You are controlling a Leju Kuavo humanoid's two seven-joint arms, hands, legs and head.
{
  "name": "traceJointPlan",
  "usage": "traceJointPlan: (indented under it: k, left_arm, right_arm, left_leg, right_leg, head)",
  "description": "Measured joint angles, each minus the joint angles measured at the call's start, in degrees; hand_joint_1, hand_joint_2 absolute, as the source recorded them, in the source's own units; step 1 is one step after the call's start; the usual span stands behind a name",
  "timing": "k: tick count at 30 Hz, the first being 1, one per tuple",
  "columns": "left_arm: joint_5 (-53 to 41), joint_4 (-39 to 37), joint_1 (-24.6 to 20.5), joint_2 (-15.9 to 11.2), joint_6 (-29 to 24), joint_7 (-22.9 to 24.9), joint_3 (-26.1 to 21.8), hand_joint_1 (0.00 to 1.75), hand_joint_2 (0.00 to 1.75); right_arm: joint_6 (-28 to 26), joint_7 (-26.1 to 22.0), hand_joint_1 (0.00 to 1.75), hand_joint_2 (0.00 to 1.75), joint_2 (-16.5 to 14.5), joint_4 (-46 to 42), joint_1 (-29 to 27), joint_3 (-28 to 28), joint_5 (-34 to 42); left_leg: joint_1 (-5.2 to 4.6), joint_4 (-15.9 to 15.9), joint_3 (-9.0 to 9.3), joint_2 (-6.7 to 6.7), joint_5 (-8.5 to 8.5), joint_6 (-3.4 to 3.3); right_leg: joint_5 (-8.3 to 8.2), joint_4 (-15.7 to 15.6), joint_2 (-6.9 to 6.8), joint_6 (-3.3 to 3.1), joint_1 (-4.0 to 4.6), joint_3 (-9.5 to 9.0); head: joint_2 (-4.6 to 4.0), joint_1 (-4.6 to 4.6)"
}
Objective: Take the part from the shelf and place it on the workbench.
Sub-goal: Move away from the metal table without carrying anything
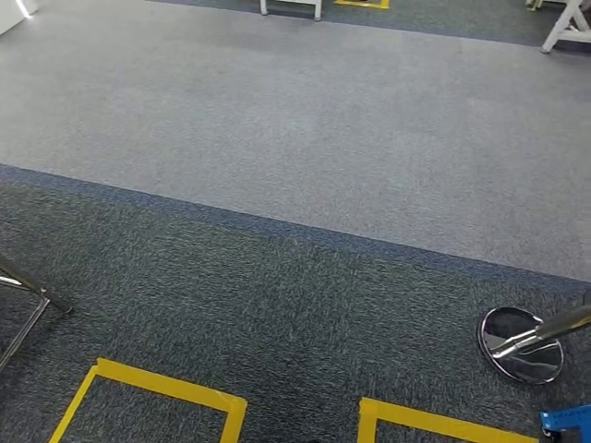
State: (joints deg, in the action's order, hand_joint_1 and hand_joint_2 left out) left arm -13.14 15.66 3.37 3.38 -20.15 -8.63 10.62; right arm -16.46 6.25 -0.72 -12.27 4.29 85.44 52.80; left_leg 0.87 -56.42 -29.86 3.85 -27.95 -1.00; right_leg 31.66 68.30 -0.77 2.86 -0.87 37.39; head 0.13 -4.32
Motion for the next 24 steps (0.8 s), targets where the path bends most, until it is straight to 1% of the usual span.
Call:
traceJointPlan:
  k: [1, 2, 3, 4, 5, 6, 7, 8, 9, 10, 11, 12, 13, 14, 15, 16, 17, 18, 19, 20, 21, 22, 23, 24]
  left_arm:
    - [0.0, -0.09, -0.17, 0.01, -0.01, -0.03, 0.0, 0.0, 0.0]
    - [0.0, -0.18, -0.31, 0.01, -0.02, -0.04, 0.0, 0.0, 0.0]
    - [0.0, -0.27, -0.43, -0.01, -0.03, -0.05, 0.0, 0.0, 0.0]
    - [0.0, -0.37, -0.52, -0.02, -0.05, -0.06, 0.01, 0.0, 0.0]
    - [0.0, -0.46, -0.62, -0.02, -0.07, -0.07, 0.01, 0.0, 0.0]
    - [0.0, -0.52, -0.7, 0.0, -0.08, -0.07, 0.01, 0.0, 0.0]
    - [0.0, -0.57, -0.8, 0.01, -0.1, -0.07, 0.02, 0.0, 0.0]
    - [0.0, -0.62, -0.86, 0.02, -0.14, -0.07, 0.02, 0.0, 0.0]
    - [0.0, -0.73, -0.9, 0.02, -0.18, -0.07, 0.02, 0.0, 0.0]
    - [0.0, -0.88, -0.92, 0.02, -0.2, -0.07, 0.02, 0.0, 0.0]
    - [0.0, -1.05, -0.88, 0.04, -0.2, -0.08, 0.03, 0.0, 0.0]
    - [-0.01, -1.22, -0.83, 0.07, -0.18, -0.08, 0.03, 0.0, 0.0]
    - [-0.01, -1.36, -0.8, 0.1, -0.13, -0.08, 0.04, 0.0, 0.0]
    - [-0.01, -1.44, -0.8, 0.11, -0.05, -0.08, 0.05, 0.0, 0.0]
    - [-0.04, -1.5, -0.84, 0.11, 0.05, -0.09, 0.06, 0.0, 0.0]
    - [-0.09, -1.57, -0.91, 0.06, 0.18, -0.09, 0.08, 0.0, 0.0]
    - [-0.16, -1.7, -1.0, 0.01, 0.29, -0.1, 0.11, 0.0, 0.0]
    - [-0.28, -1.84, -1.1, -0.04, 0.37, -0.1, 0.16, 0.0, 0.0]
    - [-0.39, -1.97, -1.24, -0.09, 0.42, -0.09, 0.21, 0.0, 0.0]
    - [-0.48, -2.06, -1.36, -0.09, 0.4, -0.1, 0.26, 0.0, 0.0]
    - [-0.58, -2.09, -1.47, -0.09, 0.27, -0.18, 0.31, 0.0, 0.0]
    - [-0.62, -2.1, -1.56, -0.06, 0.0, -0.31, 0.34, 0.0, 0.0]
    - [-0.65, -2.1, -1.59, -0.05, -0.4, -0.5, 0.37, 0.0, 0.0]
    - [-0.67, -2.12, -1.61, -0.05, -0.84, -0.71, 0.4, 0.0, 0.0]
  right_arm:
    - [0.04, 0.16, 0.0, 0.0, -0.02, 0.08, -0.03, 0.0, -0.02]
    - [0.08, 0.29, 0.0, 0.0, -0.07, 0.16, -0.05, -0.01, -0.05]
    - [0.12, 0.36, 0.0, 0.0, -0.11, 0.21, -0.08, -0.01, -0.08]
    - [0.13, 0.38, 0.0, 0.0, -0.16, 0.25, -0.13, -0.02, -0.11]
    - [0.15, 0.38, 0.0, 0.0, -0.19, 0.28, -0.2, -0.02, -0.15]
    - [0.16, 0.41, 0.0, 0.0, -0.2, 0.33, -0.29, -0.02, -0.19]
    - [0.17, 0.48, 0.0, 0.0, -0.2, 0.38, -0.37, -0.02, -0.24]
    - [0.17, 0.55, 0.0, 0.0, -0.2, 0.43, -0.38, -0.02, -0.3]
    - [0.19, 0.64, 0.0, 0.0, -0.21, 0.47, -0.32, -0.02, -0.37]
    - [0.21, 0.72, 0.0, 0.0, -0.22, 0.5, -0.24, -0.02, -0.44]
    - [0.25, 0.79, 0.0, 0.0, -0.24, 0.52, -0.18, -0.02, -0.49]
    - [0.31, 0.9, 0.0, 0.0, -0.26, 0.55, -0.17, -0.02, -0.52]
    - [0.39, 1.04, 0.0, 0.0, -0.26, 0.57, -0.19, -0.02, -0.54]
    - [0.53, 1.22, 0.0, 0.0, -0.26, 0.59, -0.19, -0.02, -0.58]
    - [0.7, 1.43, 0.0, 0.0, -0.27, 0.6, -0.14, -0.02, -0.67]
    - [0.87, 1.62, 0.0, 0.0, -0.28, 0.6, -0.07, -0.02, -0.78]
    - [1.01, 1.8, 0.0, 0.0, -0.32, 0.6, 0.06, -0.02, -0.89]
    - [1.11, 1.97, 0.0, 0.0, -0.35, 0.6, 0.2, -0.02, -0.98]
    - [1.19, 2.1, 0.0, 0.0, -0.38, 0.61, 0.28, -0.02, -1.01]
    - [1.26, 2.19, 0.0, 0.0, -0.39, 0.61, 0.32, -0.03, -0.92]
    - [1.4, 2.22, 0.0, 0.0, -0.39, 0.62, 0.3, -0.04, -0.68]
    - [1.59, 2.23, 0.0, 0.0, -0.39, 0.62, 0.27, -0.05, -0.34]
    - [1.79, 2.22, 0.0, 0.0, -0.39, 0.62, 0.28, -0.08, 0.05]
    - [1.96, 2.22, 0.0, 0.0, -0.39, 0.63, 0.33, -0.13, 0.38]
  left_leg:
    - [-0.07, -0.1, 0.1, 0.59, -0.16, 0.25]
    - [-0.19, -0.26, 0.18, 1.1, -0.36, 0.57]
    - [-0.33, -0.39, 0.27, 1.54, -0.52, 0.89]
    - [-0.45, -0.46, 0.36, 1.97, -0.6, 1.18]
    - [-0.46, -0.47, 0.5, 2.46, -0.63, 1.44]
    - [-0.33, -0.46, 0.62, 2.69, -0.73, 1.77]
    - [-0.17, -0.79, 0.63, 2.11, -1.19, 2.1]
    - [-0.03, -1.96, 0.27, 0.92, -2.24, 2.37]
    - [0.08, -4.5, -0.7, -0.65, -3.96, 2.53]
    - [0.1, -8.27, -2.22, -2.13, -6.04, 2.51]
    - [0.08, -12.52, -4.05, -2.93, -7.99, 2.42]
    - [0.06, -16.05, -5.67, -3.26, -9.17, 2.29]
    - [0.03, -17.72, -6.54, -3.39, -9.18, 2.11]
    - [-0.01, -17.01, -6.41, -3.54, -7.92, 1.86]
    - [-0.07, -14.1, -5.33, -3.97, -5.69, 1.55]
    - [-0.14, -10.04, -3.77, -5.17, -3.28, 1.2]
    - [-0.14, -6.27, -2.32, -6.63, -1.48, 0.89]
    - [-0.17, -3.41, -1.21, -7.83, -0.55, 0.71]
    - [-0.2, -1.96, -0.7, -8.66, -0.39, 0.63]
    - [-0.26, -1.55, -0.57, -8.57, -0.59, 0.62]
    - [-0.27, -1.13, -0.41, -7.97, -0.59, 0.54]
    - [-0.22, -0.77, -0.29, -7.25, -0.39, 0.36]
    - [-0.15, -0.34, -0.11, -6.48, -0.19, 0.11]
    - [-0.1, 0.07, 0.05, -5.61, -0.02, -0.13]
  right_leg:
    - [-1.42, -4.33, -1.44, -0.02, 0.03, -2.45]
    - [-2.46, -7.92, -2.54, -0.26, 0.08, -4.57]
    - [-2.88, -10.13, -3.27, -0.6, 0.18, -5.85]
    - [-2.77, -10.82, -3.49, -1.0, 0.35, -6.2]
    - [-2.89, -10.77, -2.77, -1.45, 0.43, -6.03]
    - [-2.97, -10.79, -2.13, -1.85, 0.44, -5.95]
    - [-3.09, -10.85, -1.57, -2.22, 0.42, -5.91]
    - [-3.24, -10.95, -0.99, -2.62, 0.37, -5.94]
    - [-3.39, -11.04, -0.37, -2.96, 0.32, -6.11]
    - [-3.47, -11.04, 0.29, -3.21, 0.4, -6.06]
    - [-3.52, -11.03, 1.06, -3.39, 0.52, -6.04]
    - [-3.53, -11.01, 1.94, -3.49, 0.67, -6.05]
    - [-3.54, -10.98, 2.85, -3.56, 0.82, -6.08]
    - [-3.55, -10.93, 3.78, -3.57, 0.93, -6.15]
    - [-3.54, -10.88, 4.72, -3.57, 1.0, -6.26]
    - [-3.54, -10.84, 5.59, -3.55, 0.98, -6.27]
    - [-3.51, -10.72, 6.39, -3.47, 1.03, -6.24]
    - [-3.55, -10.61, 7.14, -3.29, 0.97, -6.04]
    - [-3.64, -10.57, 7.81, -3.01, 0.86, -5.72]
    - [-3.8, -10.59, 8.45, -2.64, 0.77, -5.47]
    - [-3.97, -10.7, 9.08, -2.21, 0.63, -5.06]
    - [-3.85, -10.57, 8.61, -1.9, 0.64, -4.71]
    - [-3.19, -9.74, 7.25, -1.65, 0.74, -4.11]
    - [-1.88, -7.81, 5.43, -1.43, 0.85, -3.01]
  head:
    - [0.0, -0.02]
    - [0.0, 0.0]
    - [0.0, 0.08]
    - [0.0, 0.16]
    - [0.0, 0.23]
    - [0.0, 0.28]
    - [0.0, 0.34]
    - [0.0, 0.43]
    - [0.0, 0.55]
    - [0.0, 0.67]
    - [0.0, 0.72]
    - [0.0, 0.72]
    - [0.0, 0.72]
    - [0.0, 0.7]
    - [0.0, 0.7]
    - [0.0, 0.71]
    - [0.0, 0.69]
    - [0.0, 0.73]
    - [0.0, 0.76]
    - [0.0, 0.83]
    - [0.0, 0.86]
    - [0.0, 0.85]
    - [0.0, 0.75]
    - [0.0, 0.58]
